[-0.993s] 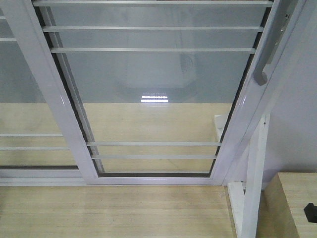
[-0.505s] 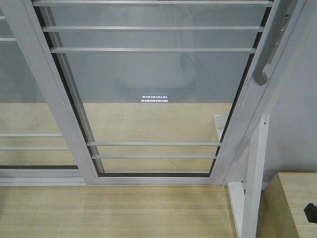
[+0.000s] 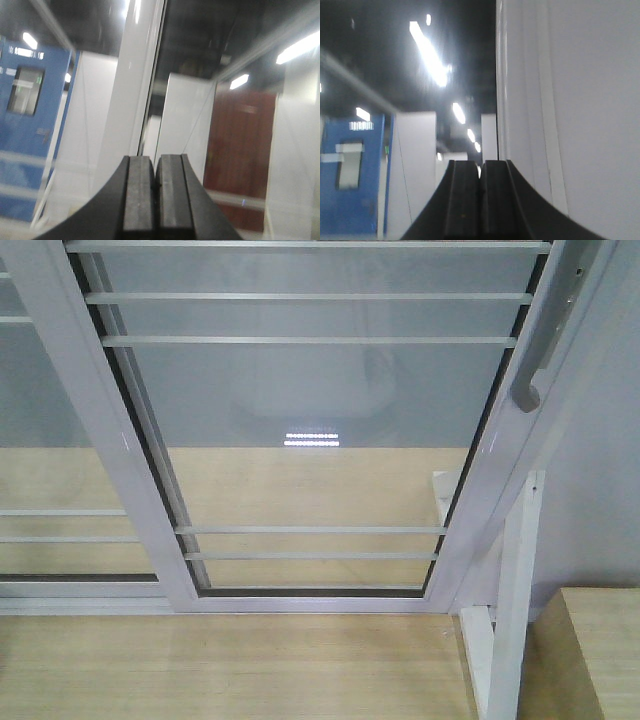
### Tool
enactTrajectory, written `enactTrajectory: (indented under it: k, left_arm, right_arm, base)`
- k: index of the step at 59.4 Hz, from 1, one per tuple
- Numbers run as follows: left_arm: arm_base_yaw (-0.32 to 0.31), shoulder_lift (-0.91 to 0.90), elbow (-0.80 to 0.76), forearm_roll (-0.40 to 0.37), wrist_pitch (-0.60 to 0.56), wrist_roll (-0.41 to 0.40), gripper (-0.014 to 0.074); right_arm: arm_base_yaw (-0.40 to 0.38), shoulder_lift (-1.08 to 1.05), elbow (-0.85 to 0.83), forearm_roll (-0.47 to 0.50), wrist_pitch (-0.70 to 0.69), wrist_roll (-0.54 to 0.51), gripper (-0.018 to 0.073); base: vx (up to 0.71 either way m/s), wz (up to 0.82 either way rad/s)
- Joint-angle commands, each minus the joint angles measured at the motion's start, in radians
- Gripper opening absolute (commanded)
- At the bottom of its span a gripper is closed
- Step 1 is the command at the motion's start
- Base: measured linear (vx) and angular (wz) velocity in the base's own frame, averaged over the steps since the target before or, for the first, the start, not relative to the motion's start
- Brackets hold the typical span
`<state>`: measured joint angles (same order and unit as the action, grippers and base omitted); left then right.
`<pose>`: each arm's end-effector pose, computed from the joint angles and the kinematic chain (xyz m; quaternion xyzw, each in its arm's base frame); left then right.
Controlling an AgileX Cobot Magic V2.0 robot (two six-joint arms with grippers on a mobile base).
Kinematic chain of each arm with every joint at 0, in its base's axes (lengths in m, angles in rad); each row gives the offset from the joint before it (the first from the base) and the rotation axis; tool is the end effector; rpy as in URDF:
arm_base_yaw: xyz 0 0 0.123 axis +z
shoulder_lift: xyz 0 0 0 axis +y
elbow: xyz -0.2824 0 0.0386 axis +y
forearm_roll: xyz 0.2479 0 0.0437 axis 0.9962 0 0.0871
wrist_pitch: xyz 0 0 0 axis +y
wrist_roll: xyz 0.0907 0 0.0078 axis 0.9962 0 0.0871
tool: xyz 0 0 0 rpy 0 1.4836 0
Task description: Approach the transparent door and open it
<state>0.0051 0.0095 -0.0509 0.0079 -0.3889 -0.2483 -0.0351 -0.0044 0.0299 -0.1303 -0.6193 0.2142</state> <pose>0.0430 -0.0001 0.2631 -0.0604 0.4990 -0.1025 0.8584 0.0374 0.0055 0.2545 -0.0031 0.4332 0.0491 0.9000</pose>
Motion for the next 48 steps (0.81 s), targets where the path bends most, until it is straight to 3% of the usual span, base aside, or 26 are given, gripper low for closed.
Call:
enactTrajectory:
  k: [1,7,15,25,33,48]
  left_arm:
    - [-0.004,0.018,-0.128,-0.008,-0.019,-0.02,0.0003]
    - [-0.004,0.061,-0.263,-0.008,0.15,-0.02,0.0003]
    - [-0.004,0.193,-0.435,0.034,0.271,-0.02,0.0003]
    - [-0.004,0.44,-0.588,0.063,0.274,-0.02,0.0003]
    - [-0.004,0.631,-0.637,0.06,0.244,-0.021,0.0003]
    - [-0.004,0.871,-0.636,0.06,0.221,-0.021,0.0003]
  right_arm:
    - [-0.002,0.017,-0.037,0.19,-0.148,0.021,-0.0008]
    - [-0.002,0.042,-0.145,0.341,-0.06,-0.002,-0.0008]
    - [-0.002,0.135,-0.355,0.344,0.146,-0.151,-0.0008]
    - [-0.002,0.347,-0.582,0.266,0.337,-0.392,-0.0008]
    - [-0.002,0.548,-0.644,0.252,0.397,-0.543,-0.0008]
    - [-0.002,0.822,-0.642,0.271,0.413,-0.531,-0.0001]
  base:
    - [0.0,0.0]
    - [0.0,0.0]
    - [0.0,0.0]
    - [0.0,0.0]
    - [0.0,0.0]
    - [0.0,0.0]
